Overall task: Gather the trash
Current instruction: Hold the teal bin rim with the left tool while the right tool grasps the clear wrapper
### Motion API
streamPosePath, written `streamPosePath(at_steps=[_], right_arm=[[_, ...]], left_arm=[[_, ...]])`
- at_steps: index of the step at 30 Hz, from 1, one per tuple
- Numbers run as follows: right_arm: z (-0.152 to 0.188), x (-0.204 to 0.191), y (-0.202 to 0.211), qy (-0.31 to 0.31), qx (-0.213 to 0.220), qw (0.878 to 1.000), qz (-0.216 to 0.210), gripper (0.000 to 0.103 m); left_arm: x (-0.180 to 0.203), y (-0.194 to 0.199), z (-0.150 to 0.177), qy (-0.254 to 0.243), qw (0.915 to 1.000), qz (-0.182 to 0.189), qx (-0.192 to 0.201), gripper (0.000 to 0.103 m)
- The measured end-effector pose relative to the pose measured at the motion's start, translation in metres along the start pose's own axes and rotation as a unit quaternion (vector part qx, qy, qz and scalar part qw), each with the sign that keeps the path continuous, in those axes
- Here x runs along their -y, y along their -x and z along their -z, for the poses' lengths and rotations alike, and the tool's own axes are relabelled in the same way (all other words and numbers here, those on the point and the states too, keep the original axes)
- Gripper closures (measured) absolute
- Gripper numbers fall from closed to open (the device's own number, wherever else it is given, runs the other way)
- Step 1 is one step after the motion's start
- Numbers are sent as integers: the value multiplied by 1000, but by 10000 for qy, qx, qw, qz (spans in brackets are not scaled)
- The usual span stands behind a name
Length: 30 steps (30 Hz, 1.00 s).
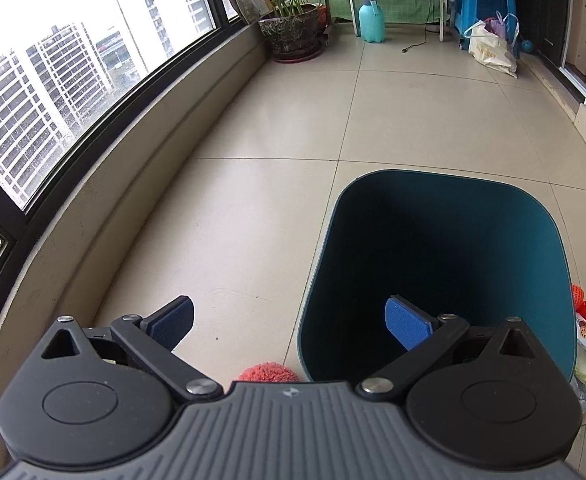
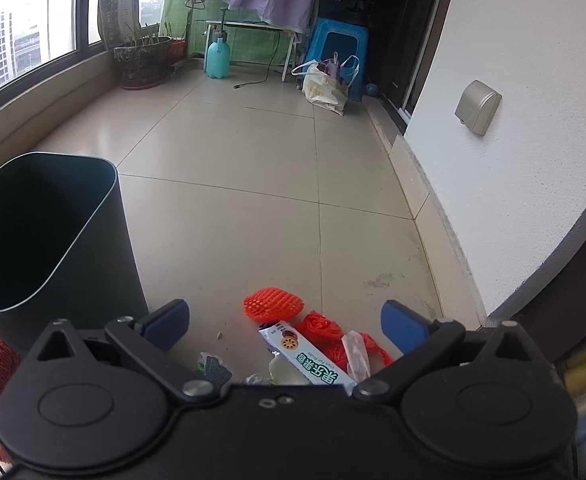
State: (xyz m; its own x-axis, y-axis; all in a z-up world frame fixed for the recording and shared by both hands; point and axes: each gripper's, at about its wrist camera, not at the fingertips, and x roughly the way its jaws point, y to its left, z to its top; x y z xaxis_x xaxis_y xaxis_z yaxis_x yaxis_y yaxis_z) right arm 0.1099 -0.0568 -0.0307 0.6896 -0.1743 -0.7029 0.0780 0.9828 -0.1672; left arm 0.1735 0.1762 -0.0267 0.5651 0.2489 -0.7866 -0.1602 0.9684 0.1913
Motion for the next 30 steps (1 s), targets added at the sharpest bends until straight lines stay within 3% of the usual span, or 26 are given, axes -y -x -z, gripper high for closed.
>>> streamPosePath(at_steps=[6, 12, 15, 19, 23, 30], right_arm=[[3, 11, -47, 5, -303, 9992, -246, 1], [13, 60, -104, -88, -774, 9954, -552, 6], [28, 69, -131, -267, -1185, 9882, -932, 10], [46, 49, -149, -210, -1436, 9792, -1418, 19], [61, 1, -165, 76, -1630, 9710, -1748, 21], [81, -55, -195, 216, -1986, 9653, -1683, 32]], left_arm=[[0, -44, -4, -31, 9995, -77, -293, 0], [5, -72, 1, -213, 9985, -78, -501, 1], [9, -83, 6, -299, 9977, -82, -606, 1], [18, -89, 11, -425, 9970, -72, -646, 2], [23, -87, 21, -620, 9957, -94, -683, 18], [14, -83, 32, -592, 9949, -177, -800, 52]])
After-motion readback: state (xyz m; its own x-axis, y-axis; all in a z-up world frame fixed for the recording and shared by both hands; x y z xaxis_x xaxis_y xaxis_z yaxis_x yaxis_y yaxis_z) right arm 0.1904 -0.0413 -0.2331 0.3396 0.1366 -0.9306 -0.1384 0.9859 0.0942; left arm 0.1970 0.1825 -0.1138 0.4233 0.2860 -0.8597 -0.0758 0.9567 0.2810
